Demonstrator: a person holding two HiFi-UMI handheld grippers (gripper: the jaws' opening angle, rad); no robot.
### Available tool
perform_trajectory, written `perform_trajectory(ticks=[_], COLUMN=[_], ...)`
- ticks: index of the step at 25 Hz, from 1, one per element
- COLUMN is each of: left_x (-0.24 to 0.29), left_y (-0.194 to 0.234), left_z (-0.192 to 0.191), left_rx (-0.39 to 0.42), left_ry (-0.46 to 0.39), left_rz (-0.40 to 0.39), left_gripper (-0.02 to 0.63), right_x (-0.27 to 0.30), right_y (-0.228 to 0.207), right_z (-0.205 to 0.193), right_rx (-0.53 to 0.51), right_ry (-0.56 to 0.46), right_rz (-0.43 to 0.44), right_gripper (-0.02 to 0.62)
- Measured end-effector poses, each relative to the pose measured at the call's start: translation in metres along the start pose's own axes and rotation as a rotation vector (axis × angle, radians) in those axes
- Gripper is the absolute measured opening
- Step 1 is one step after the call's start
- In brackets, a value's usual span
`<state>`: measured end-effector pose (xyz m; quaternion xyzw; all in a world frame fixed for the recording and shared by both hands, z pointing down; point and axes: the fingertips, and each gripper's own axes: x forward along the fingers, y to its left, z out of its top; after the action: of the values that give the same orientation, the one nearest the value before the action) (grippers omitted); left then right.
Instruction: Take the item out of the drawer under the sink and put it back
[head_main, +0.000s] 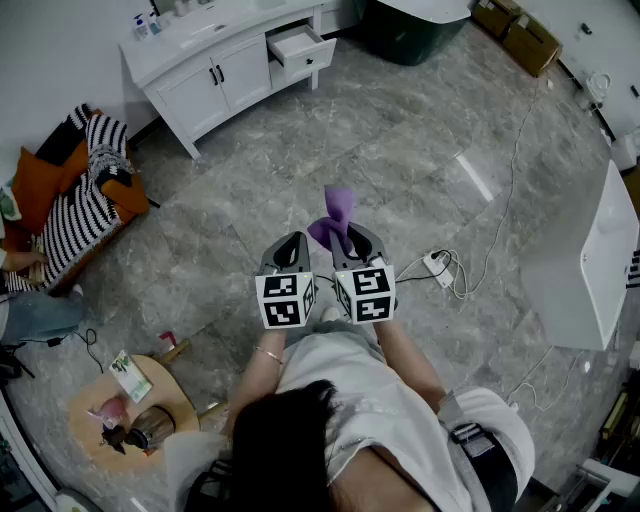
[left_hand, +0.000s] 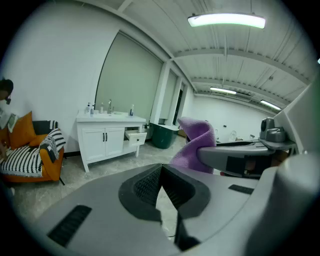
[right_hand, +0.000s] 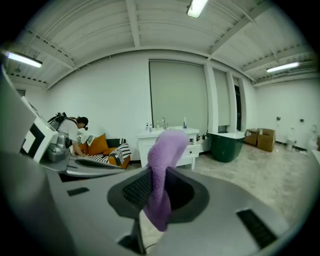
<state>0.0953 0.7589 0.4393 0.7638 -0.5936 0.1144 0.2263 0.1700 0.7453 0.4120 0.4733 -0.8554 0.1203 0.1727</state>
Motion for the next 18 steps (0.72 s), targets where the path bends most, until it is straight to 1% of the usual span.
perform_trajectory(ticks=[8, 13, 18], left_x=[0.003, 0.004, 0.005], left_y=[-0.017, -0.026, -0.032], left_z=[-0.006, -0.009, -0.009], left_rx=[0.004, -0.005, 0.002], left_ry=[0.007, 0.000, -0.004], left_rz=[-0.013, 0.000, 0.006], left_gripper=[0.003, 0.003, 0.003], right_x=[-0.008, -0.012, -0.014], right_y=[-0.012, -0.020, -0.030], right_z=[-0.005, -0.011, -0.012], right_rx=[-0.010, 0.023, 0.040], right_ry=[-0.001, 0.003, -0.001], right_rz=[0.009, 0.036, 0.033], right_gripper=[0.078, 0.078, 0.078])
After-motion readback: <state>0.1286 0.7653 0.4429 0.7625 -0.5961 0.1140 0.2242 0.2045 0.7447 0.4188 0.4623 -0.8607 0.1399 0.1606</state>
